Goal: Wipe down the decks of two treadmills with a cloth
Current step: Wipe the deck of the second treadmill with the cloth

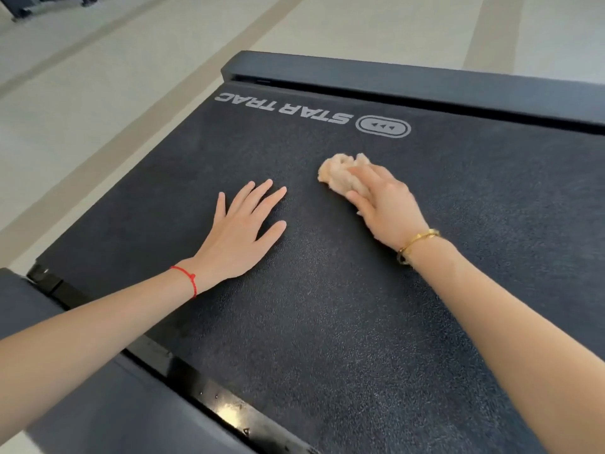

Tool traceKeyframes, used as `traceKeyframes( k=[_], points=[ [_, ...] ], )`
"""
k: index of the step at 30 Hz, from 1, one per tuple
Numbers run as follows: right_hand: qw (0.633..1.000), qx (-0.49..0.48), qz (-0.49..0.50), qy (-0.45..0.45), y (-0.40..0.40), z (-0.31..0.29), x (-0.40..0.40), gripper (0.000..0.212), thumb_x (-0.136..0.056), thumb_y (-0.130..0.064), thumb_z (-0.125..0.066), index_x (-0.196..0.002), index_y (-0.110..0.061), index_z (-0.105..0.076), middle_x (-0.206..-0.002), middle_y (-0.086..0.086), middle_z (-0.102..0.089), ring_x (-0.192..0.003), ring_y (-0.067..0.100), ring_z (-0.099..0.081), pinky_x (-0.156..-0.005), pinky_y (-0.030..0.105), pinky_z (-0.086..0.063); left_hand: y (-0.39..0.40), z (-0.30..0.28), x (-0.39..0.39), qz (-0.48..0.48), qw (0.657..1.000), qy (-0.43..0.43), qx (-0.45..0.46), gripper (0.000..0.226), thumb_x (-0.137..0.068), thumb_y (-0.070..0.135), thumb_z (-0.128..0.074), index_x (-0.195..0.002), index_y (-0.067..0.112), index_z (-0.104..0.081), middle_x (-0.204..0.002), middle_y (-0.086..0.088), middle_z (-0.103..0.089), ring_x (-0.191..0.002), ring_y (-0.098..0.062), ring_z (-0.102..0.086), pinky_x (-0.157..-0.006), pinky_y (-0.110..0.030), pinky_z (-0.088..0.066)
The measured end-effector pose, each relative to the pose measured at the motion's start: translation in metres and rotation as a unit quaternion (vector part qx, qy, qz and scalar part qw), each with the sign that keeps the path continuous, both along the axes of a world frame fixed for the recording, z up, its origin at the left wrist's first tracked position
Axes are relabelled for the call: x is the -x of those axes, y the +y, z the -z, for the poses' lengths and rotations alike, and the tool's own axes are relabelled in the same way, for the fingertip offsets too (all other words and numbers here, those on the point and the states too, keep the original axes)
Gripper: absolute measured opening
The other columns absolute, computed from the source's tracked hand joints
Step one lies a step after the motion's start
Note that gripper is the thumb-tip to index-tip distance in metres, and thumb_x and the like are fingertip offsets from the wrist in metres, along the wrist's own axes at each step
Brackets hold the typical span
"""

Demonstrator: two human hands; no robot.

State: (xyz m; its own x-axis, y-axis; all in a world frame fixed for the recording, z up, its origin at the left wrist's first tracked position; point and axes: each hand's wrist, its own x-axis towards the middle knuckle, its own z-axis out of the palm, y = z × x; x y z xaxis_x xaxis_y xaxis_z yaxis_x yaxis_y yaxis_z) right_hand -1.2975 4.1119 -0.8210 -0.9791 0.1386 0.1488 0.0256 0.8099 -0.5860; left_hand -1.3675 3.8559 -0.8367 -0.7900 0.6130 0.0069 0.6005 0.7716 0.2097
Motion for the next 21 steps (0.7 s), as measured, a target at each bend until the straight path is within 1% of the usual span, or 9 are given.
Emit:
traceKeyframes(
  k=[3,7,9,11,13,16,18,19,21],
  points=[
    [0.999,-0.027,-0.016,0.008,0.002,0.001,-0.007,0.043,-0.099,-0.019,-0.053,-0.141,-0.025,-0.046,-0.149,0.001,-0.042,-0.130,0.027,-0.046,-0.104,0.030,-0.033,-0.003,0.001,0.003,0.010,1.000,0.003,0.004,0.061,-0.099,0.057,-0.023,-0.156,0.040,-0.010,-0.165,0.013,-0.005,-0.152,-0.012,0.005,-0.121,-0.057,0.002],
    [0.994,-0.050,0.094,0.002,0.028,-0.001,0.005,0.041,-0.097,-0.016,-0.055,-0.138,-0.015,-0.050,-0.139,0.010,-0.051,-0.121,0.037,-0.051,-0.100,0.038,-0.039,-0.005,0.002,0.002,0.019,1.000,0.005,-0.002,0.060,-0.099,0.056,-0.020,-0.156,0.039,-0.010,-0.165,0.013,-0.004,-0.152,-0.011,0.006,-0.121,-0.055,0.004],
    [0.992,-0.035,0.124,0.006,0.019,0.000,0.003,0.040,-0.096,-0.014,-0.056,-0.136,-0.012,-0.051,-0.134,0.012,-0.053,-0.118,0.037,-0.052,-0.097,0.037,-0.040,-0.004,0.003,-0.001,0.014,1.000,0.013,-0.008,0.060,-0.099,0.055,-0.020,-0.156,0.038,-0.011,-0.165,0.012,-0.005,-0.152,-0.012,0.005,-0.121,-0.056,0.003],
    [0.994,-0.014,0.105,0.016,-0.006,0.000,-0.008,0.038,-0.095,-0.013,-0.058,-0.133,-0.013,-0.054,-0.131,0.011,-0.055,-0.116,0.035,-0.054,-0.097,0.035,-0.041,-0.003,0.005,-0.002,0.011,1.000,0.025,-0.013,0.061,-0.099,0.055,-0.020,-0.156,0.037,-0.012,-0.165,0.011,-0.007,-0.152,-0.013,0.004,-0.121,-0.057,0.002],
    [0.998,0.007,0.058,0.031,-0.035,0.001,-0.026,0.038,-0.095,-0.013,-0.059,-0.132,-0.018,-0.055,-0.133,0.006,-0.055,-0.120,0.028,-0.054,-0.101,0.032,-0.042,-0.004,0.007,0.000,0.012,0.999,0.034,-0.014,0.062,-0.098,0.055,-0.020,-0.156,0.036,-0.014,-0.165,0.010,-0.009,-0.152,-0.014,0.002,-0.121,-0.058,0.001],
    [0.999,-0.006,0.007,0.042,-0.064,0.006,-0.053,0.038,-0.096,-0.016,-0.058,-0.133,-0.019,-0.054,-0.138,0.000,-0.053,-0.127,0.018,-0.051,-0.106,0.025,-0.036,-0.005,0.011,0.002,0.016,0.999,0.041,-0.019,0.063,-0.097,0.056,-0.020,-0.156,0.035,-0.014,-0.165,0.009,-0.009,-0.152,-0.016,0.001,-0.120,-0.059,0.000],
    [0.999,-0.025,0.009,0.032,-0.062,0.004,-0.054,0.037,-0.096,-0.017,-0.057,-0.133,-0.017,-0.055,-0.136,0.001,-0.054,-0.124,0.020,-0.053,-0.103,0.021,-0.034,-0.004,0.012,0.003,0.019,0.999,0.041,-0.021,0.063,-0.097,0.056,-0.020,-0.156,0.034,-0.014,-0.165,0.008,-0.009,-0.152,-0.017,0.001,-0.120,-0.060,0.000],
    [0.999,-0.033,0.022,0.026,-0.057,0.002,-0.051,0.037,-0.096,-0.016,-0.057,-0.133,-0.017,-0.055,-0.134,0.002,-0.054,-0.121,0.022,-0.055,-0.102,0.021,-0.037,-0.004,0.012,0.003,0.020,0.999,0.040,-0.021,0.063,-0.098,0.056,-0.019,-0.157,0.034,-0.014,-0.165,0.007,-0.009,-0.152,-0.017,0.001,-0.120,-0.060,0.000],
    [0.997,-0.040,0.068,0.015,-0.050,-0.002,-0.041,0.037,-0.096,-0.014,-0.057,-0.132,-0.015,-0.055,-0.132,0.004,-0.055,-0.117,0.027,-0.057,-0.100,0.030,-0.042,-0.005,0.012,0.003,0.021,0.999,0.039,-0.023,0.063,-0.098,0.056,-0.020,-0.157,0.034,-0.013,-0.165,0.006,-0.009,-0.153,-0.018,0.001,-0.120,-0.061,0.000]
  ],
)
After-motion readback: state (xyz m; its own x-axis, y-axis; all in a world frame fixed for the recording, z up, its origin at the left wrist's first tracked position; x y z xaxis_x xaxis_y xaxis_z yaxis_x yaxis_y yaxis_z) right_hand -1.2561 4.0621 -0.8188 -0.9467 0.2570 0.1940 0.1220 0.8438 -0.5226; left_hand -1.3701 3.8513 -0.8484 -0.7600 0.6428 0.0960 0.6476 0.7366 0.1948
